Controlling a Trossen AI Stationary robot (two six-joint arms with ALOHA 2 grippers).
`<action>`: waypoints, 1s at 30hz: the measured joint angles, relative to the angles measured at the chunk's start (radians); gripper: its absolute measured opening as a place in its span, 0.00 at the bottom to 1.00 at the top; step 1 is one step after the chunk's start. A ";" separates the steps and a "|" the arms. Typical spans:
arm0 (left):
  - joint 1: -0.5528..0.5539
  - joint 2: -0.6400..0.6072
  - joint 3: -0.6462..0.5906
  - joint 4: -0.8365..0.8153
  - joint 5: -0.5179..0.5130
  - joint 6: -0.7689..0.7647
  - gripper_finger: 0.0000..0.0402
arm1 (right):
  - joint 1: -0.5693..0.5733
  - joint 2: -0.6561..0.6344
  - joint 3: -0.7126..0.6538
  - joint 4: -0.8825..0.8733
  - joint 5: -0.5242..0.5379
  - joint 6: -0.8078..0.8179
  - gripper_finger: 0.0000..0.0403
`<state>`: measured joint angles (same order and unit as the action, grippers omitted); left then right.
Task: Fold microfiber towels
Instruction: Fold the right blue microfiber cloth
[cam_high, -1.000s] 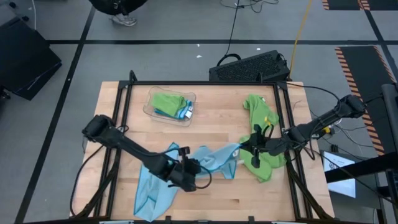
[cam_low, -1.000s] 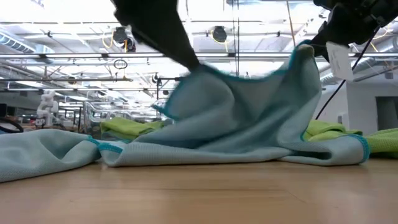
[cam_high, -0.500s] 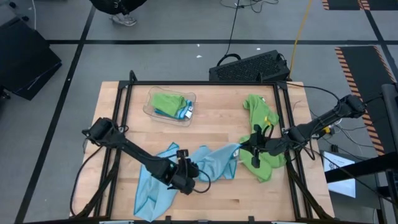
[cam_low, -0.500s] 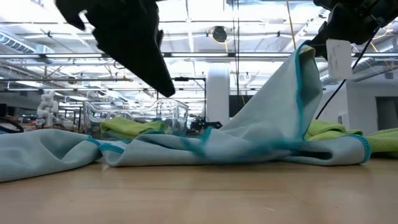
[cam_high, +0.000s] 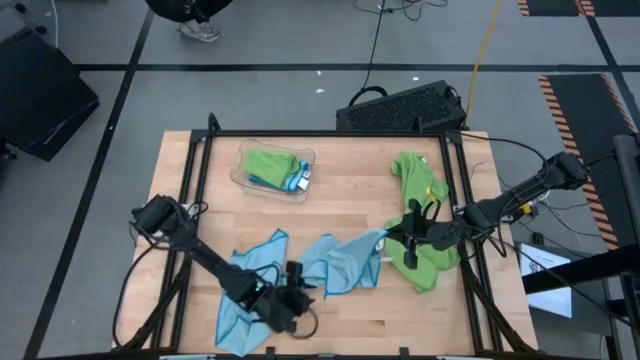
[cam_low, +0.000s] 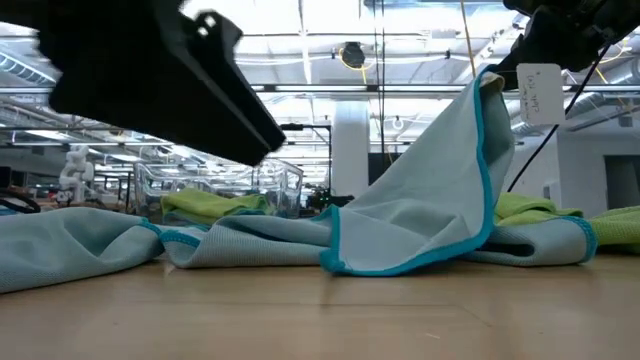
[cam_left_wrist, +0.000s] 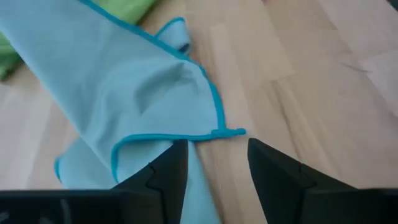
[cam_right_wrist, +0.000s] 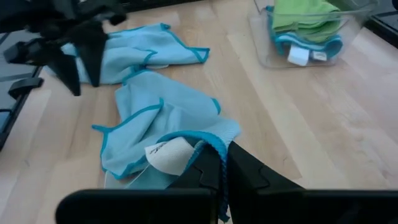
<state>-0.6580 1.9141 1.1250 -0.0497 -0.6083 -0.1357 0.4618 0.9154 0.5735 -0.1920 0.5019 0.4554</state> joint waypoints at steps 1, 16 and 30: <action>-0.009 0.000 0.000 0.000 -0.022 0.009 0.42 | 0.000 0.000 0.000 0.000 0.000 0.003 0.01; 0.000 0.283 0.295 -0.158 -0.021 0.232 0.42 | 0.000 0.002 -0.001 0.024 0.000 0.003 0.01; 0.073 0.299 0.344 -0.306 0.048 0.121 0.42 | 0.000 0.033 -0.001 0.061 -0.004 -0.030 0.01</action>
<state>-0.5853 2.2131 1.4693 -0.3559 -0.5604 -0.0149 0.4622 0.9487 0.5728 -0.1312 0.4979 0.4259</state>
